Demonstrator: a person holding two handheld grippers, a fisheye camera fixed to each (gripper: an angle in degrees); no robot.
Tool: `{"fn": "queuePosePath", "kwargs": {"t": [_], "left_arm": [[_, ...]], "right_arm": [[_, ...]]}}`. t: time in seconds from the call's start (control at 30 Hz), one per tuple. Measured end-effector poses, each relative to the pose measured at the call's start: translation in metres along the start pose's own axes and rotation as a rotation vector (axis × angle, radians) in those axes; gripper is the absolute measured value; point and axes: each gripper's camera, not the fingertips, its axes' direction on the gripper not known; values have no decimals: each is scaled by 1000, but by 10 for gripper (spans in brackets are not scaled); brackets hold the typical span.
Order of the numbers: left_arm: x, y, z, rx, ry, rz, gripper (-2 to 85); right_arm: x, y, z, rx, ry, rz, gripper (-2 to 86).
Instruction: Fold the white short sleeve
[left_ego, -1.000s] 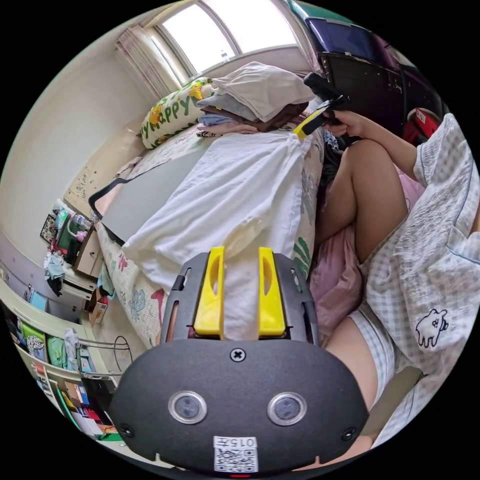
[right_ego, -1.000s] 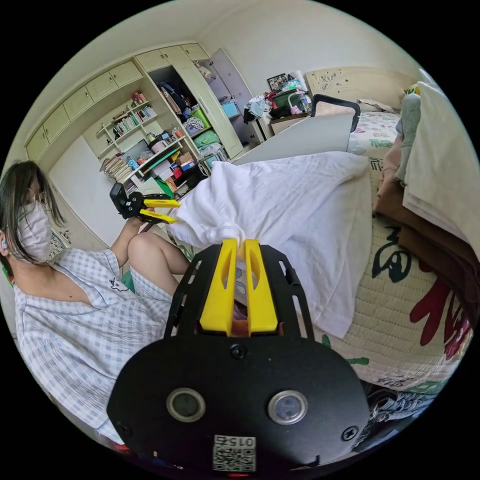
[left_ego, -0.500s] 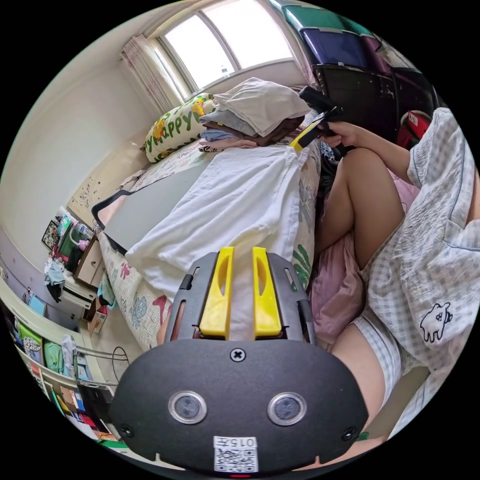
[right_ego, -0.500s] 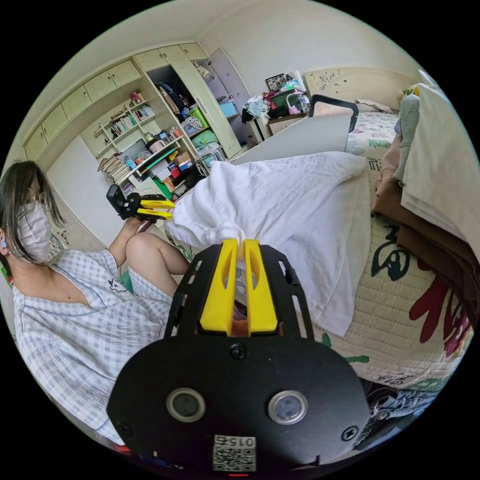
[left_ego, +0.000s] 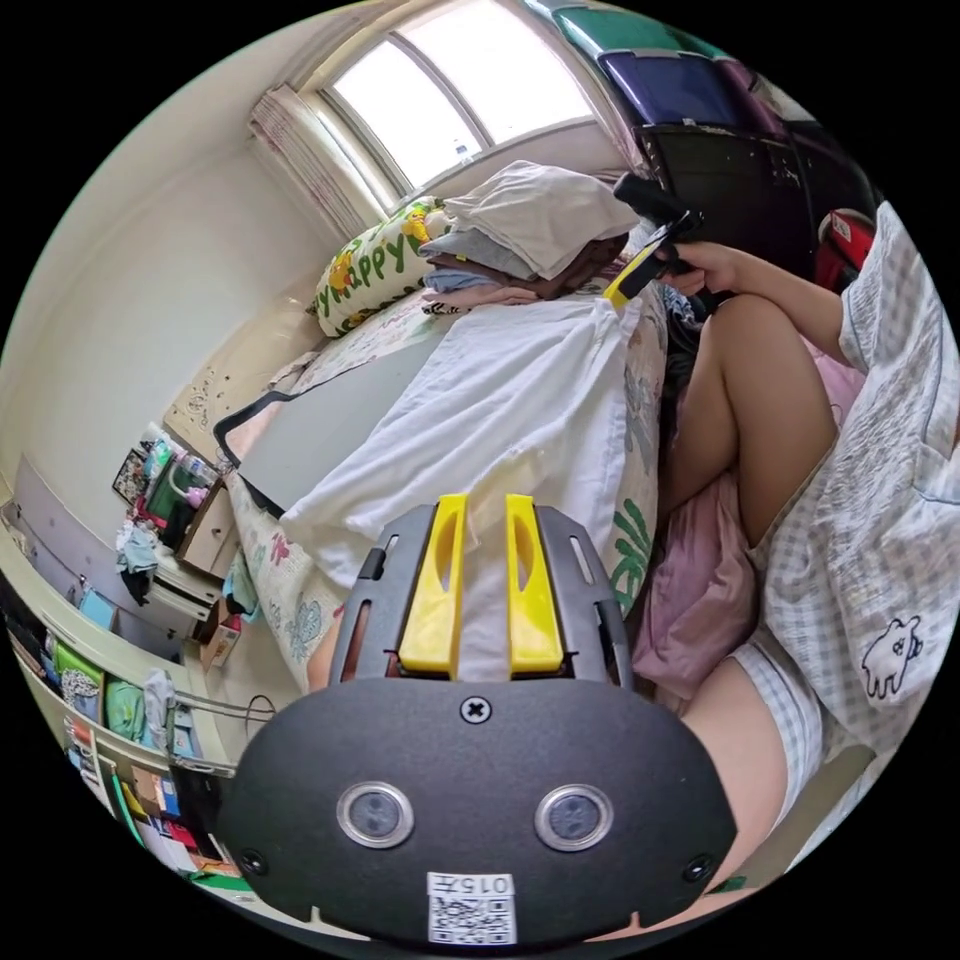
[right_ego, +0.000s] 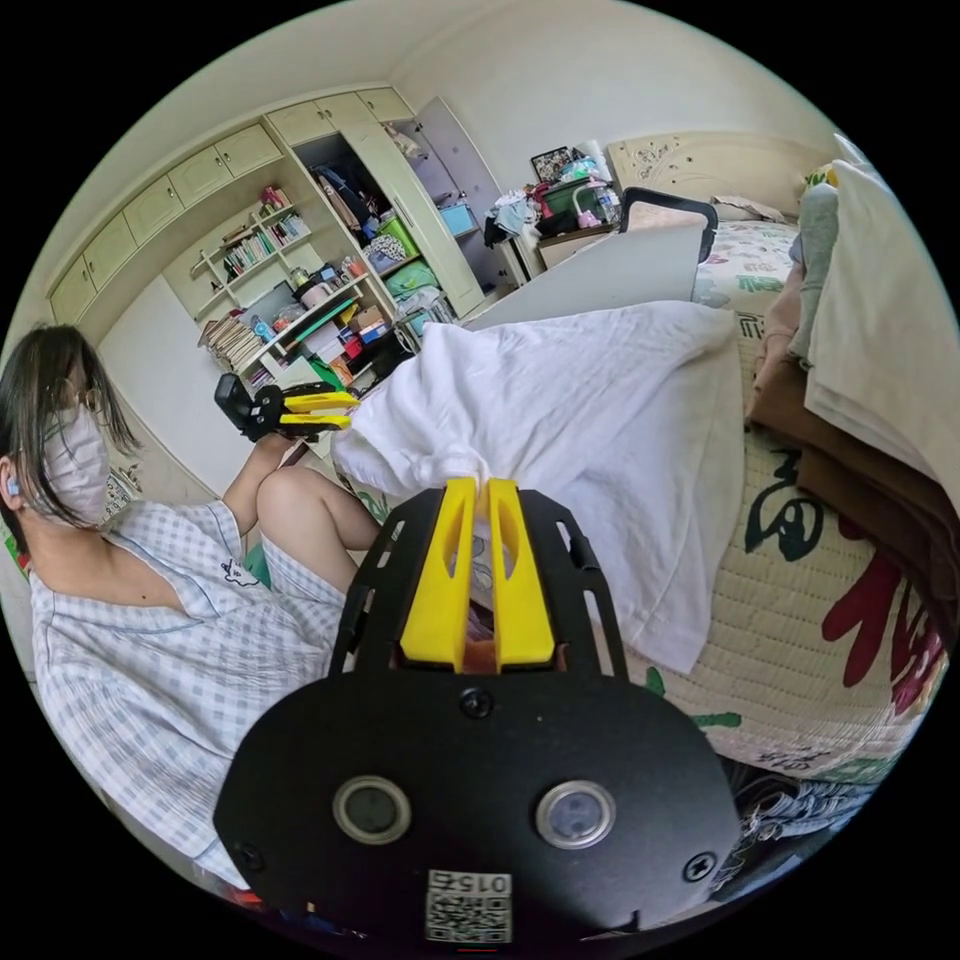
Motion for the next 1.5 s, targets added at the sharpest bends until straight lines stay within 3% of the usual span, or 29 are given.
{"fn": "queuePosePath", "kwargs": {"t": [0.37, 0.5, 0.77, 1.0, 1.17, 1.3, 1.5], "left_arm": [[9, 9, -46, 75, 65, 19, -1], [7, 1, -43, 45, -38, -20, 13], [-4, -36, -29, -26, -59, 21, 79], [-15, -45, -55, -19, -19, 37, 14], [-23, -43, -87, 6, -27, 24, 5], [-30, -51, -90, -72, -32, 50, 5], [-73, -58, -131, -15, 30, -18, 7]], "right_arm": [[-4, -1, -8, 11, 4, -9, 10], [-11, -4, -9, -10, 30, -39, 9], [-17, -15, -11, -20, 46, -49, 19], [-23, -22, -29, 77, -3, -109, 74], [-28, -41, -8, -75, 83, -111, 41], [-18, -56, -5, -117, 89, -67, 3], [-7, -76, -39, 33, -1, -47, -1]]}}
